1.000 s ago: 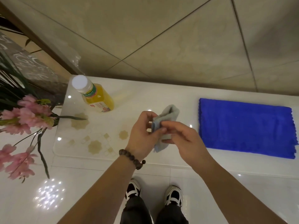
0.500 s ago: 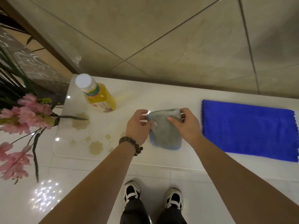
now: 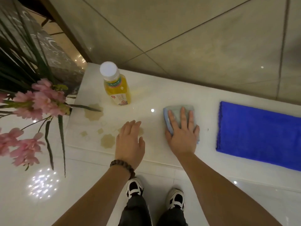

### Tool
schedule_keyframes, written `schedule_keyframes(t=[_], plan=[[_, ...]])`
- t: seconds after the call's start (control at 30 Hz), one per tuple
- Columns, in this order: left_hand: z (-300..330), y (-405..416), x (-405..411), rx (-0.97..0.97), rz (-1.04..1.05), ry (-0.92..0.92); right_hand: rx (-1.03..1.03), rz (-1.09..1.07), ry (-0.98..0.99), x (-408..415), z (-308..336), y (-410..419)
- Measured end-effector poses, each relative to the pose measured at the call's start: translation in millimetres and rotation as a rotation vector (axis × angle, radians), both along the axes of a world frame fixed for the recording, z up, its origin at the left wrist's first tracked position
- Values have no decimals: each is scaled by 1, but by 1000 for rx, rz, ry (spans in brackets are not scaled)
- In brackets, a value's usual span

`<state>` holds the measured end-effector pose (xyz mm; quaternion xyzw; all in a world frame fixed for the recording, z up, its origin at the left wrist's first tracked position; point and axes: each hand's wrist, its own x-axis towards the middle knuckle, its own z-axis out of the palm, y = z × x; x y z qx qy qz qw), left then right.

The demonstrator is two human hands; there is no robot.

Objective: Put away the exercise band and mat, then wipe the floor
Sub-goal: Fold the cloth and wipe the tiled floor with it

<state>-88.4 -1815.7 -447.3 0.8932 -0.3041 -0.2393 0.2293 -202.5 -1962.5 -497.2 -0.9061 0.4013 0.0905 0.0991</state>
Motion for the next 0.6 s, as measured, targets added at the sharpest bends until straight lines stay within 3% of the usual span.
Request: schedule_keyframes(t=[0.2, 0.37, 0.6], plan=[[5, 31, -8, 149, 88, -21, -13, 33, -2, -11, 5, 5], [25, 51, -29, 208, 147, -42, 80, 141, 111, -15, 33, -11], [116, 100, -84, 196, 365, -107, 190, 266, -101, -46, 131, 20]])
